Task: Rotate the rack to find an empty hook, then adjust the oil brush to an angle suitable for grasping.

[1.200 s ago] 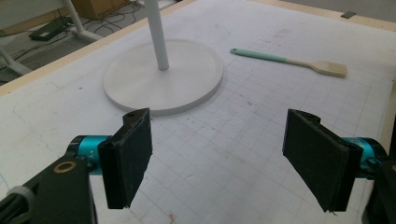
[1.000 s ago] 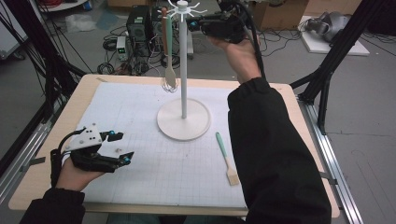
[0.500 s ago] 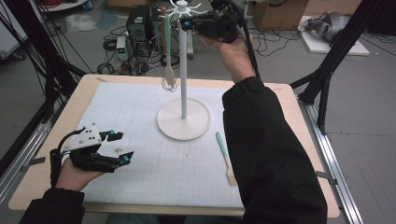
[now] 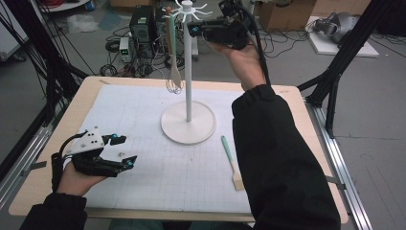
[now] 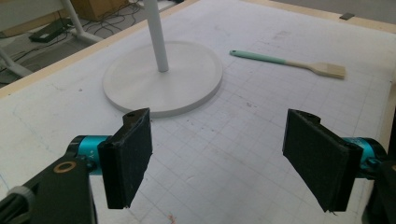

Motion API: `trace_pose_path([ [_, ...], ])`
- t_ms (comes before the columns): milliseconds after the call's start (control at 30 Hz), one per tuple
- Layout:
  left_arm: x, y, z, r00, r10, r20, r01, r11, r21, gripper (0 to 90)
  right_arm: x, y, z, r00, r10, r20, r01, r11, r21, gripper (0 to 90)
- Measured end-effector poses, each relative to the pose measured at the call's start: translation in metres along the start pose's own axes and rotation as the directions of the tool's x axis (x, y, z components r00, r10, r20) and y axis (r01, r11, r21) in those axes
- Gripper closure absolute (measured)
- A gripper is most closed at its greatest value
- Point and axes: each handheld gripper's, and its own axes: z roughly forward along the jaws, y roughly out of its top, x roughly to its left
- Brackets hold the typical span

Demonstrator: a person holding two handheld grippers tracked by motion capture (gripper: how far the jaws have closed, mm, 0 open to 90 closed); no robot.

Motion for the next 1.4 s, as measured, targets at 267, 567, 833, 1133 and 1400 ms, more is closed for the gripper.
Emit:
trace_pose_path([
  [267,-0.001,-0.001,0.001,1.0,0.0,-0.003,0.0,1.0,0.005,24.5,0.004,-0.017,-0.011,0.9998,0.012,-0.014,-0.012,1.0,0.0,80.2],
  [567,0.001,-0.002,0.0,1.0,-0.006,-0.006,0.006,1.0,0.004,24.5,0.007,-0.034,-0.018,0.9994,0.033,-0.012,-0.033,0.999,0.003,73.9],
  [833,0.001,-0.003,0.001,0.9999,-0.008,-0.009,0.008,0.9999,0.006,24.5,0.009,-0.048,-0.025,0.9991,0.042,-0.009,-0.042,0.999,0.019,69.0],
  [1133,0.0,-0.002,0.003,1.0,-0.004,0.0,0.004,1.0,0.005,24.5,0.012,-0.07,-0.029,0.9971,0.076,-0.011,-0.075,0.997,0.034,65.0],
  [1400,0.0,-0.001,0.005,1.0,0.0,0.003,0.0,1.0,0.008,24.5,0.014,-0.102,-0.032,0.9936,0.113,-0.006,-0.112,0.992,0.057,62.2],
])
